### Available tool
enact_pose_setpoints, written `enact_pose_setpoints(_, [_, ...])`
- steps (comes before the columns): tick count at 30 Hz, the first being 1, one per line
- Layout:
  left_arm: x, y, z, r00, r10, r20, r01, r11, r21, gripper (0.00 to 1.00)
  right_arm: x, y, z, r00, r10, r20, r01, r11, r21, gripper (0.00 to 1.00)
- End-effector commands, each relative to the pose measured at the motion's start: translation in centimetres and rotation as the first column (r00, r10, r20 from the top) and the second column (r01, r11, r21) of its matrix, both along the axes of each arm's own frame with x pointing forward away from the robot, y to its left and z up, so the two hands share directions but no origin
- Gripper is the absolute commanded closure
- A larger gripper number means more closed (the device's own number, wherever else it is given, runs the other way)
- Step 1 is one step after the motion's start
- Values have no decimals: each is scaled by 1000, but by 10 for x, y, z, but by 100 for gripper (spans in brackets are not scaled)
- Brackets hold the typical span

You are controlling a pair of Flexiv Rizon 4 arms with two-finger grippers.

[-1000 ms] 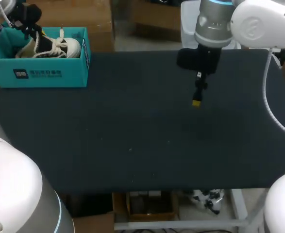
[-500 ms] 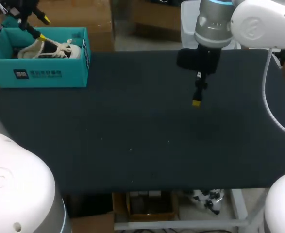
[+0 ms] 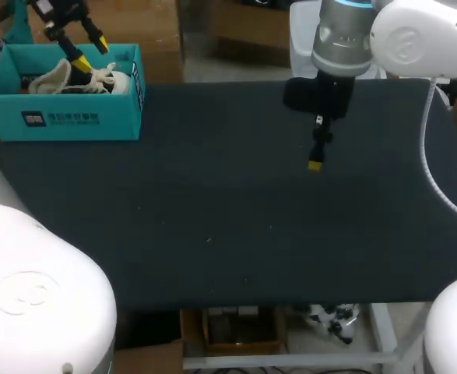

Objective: Open the shoe tongue, take the insole out of the shoe, put the insole back into the shoe, and pack the shoe into the shoebox

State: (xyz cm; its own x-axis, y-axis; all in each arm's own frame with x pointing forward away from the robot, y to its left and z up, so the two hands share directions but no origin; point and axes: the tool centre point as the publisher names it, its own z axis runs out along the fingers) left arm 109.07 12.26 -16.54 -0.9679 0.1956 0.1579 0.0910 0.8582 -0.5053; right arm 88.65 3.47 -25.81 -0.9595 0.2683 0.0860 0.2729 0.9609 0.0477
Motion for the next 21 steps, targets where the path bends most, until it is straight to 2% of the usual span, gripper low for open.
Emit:
enact_pose_setpoints(1, [-49, -38, -4, 979, 78, 186, -97, 991, 95, 0, 0, 0, 1, 1000, -1, -1, 1, 1000, -2, 0])
enact_pose_setpoints(7, [-82, -60, -20, 972, 99, 214, -131, 981, 142, 0, 0, 0, 1, 1000, -1, -1, 1, 1000, -2, 0])
enact_pose_setpoints(14, [-108, -72, -27, 963, 107, 249, -156, 970, 186, 0, 0, 0, 1, 1000, -1, -1, 1, 1000, -2, 0])
enact_pose_setpoints(21, [-111, -74, -29, 959, 112, 260, -164, 968, 189, 0, 0, 0, 1, 1000, -1, -1, 1, 1000, -2, 0])
